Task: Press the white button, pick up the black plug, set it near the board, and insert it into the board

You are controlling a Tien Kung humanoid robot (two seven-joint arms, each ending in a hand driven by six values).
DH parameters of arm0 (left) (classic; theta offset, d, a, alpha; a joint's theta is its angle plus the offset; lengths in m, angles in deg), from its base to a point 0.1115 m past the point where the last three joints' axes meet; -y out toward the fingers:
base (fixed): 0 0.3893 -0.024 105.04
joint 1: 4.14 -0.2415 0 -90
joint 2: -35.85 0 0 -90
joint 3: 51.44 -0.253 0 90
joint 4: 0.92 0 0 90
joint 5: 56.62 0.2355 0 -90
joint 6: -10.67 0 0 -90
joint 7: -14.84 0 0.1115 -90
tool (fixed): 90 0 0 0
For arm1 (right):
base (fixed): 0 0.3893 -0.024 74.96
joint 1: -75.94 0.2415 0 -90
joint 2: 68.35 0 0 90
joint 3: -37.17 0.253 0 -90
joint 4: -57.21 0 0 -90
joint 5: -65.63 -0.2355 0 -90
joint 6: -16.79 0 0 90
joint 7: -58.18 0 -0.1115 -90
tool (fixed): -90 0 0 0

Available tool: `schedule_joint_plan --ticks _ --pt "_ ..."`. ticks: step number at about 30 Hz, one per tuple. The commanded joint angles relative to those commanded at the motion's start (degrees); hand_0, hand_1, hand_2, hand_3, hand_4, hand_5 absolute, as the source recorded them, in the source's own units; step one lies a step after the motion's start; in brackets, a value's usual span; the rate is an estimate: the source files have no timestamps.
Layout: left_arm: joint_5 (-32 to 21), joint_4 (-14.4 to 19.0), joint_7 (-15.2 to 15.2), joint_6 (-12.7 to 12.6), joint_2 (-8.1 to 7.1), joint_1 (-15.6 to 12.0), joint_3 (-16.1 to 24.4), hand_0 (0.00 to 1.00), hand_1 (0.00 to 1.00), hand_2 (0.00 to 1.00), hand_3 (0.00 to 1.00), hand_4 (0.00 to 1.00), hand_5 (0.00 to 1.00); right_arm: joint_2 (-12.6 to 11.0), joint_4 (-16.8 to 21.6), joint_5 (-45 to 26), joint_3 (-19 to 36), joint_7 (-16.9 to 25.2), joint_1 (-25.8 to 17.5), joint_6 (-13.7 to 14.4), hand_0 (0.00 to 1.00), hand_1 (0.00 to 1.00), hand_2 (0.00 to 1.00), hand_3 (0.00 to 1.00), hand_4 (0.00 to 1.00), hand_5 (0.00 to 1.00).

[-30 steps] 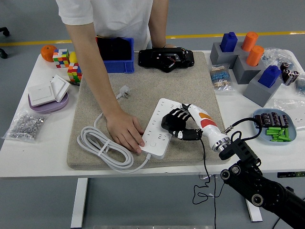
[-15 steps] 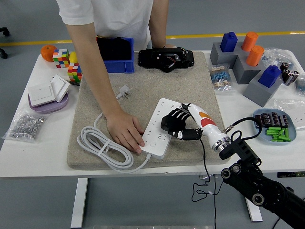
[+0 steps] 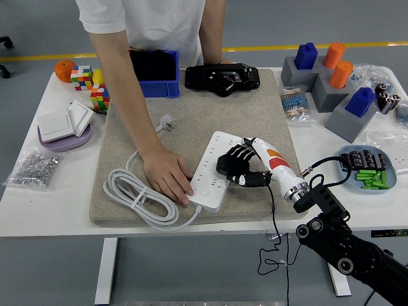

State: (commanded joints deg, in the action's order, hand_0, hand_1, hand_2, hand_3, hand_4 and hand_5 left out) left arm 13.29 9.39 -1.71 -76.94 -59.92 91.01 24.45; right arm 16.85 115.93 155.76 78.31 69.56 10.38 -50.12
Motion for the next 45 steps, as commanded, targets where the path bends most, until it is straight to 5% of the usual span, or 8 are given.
schedule_joint_plan --ticks 31,32,45 --pt "0.15 0.0 -0.01 0.03 0.11 -0.13 -0.01 0.707 0.665 0.585 0.677 0.663 0.271 0.04 0.02 -1.23 -0.34 -1.2 -0.08 -0.03 0.527 0.539 0.552 0.572 0.99 0.063" --pt "0.07 0.0 0.01 0.05 0.1 -0.1 -0.12 0.706 0.665 0.585 0.677 0.663 0.271 0.05 0.03 -1.24 -0.26 -1.16 -0.06 0.02 0.55 0.602 0.578 0.585 0.998 0.079" --pt "0.38 0.0 -0.03 0.07 0.16 -0.12 0.07 0.706 0.665 0.584 0.677 0.663 0.272 0.05 0.05 -1.7 -0.05 -0.81 -0.03 -0.14 0.639 0.707 0.669 0.652 0.998 0.136"
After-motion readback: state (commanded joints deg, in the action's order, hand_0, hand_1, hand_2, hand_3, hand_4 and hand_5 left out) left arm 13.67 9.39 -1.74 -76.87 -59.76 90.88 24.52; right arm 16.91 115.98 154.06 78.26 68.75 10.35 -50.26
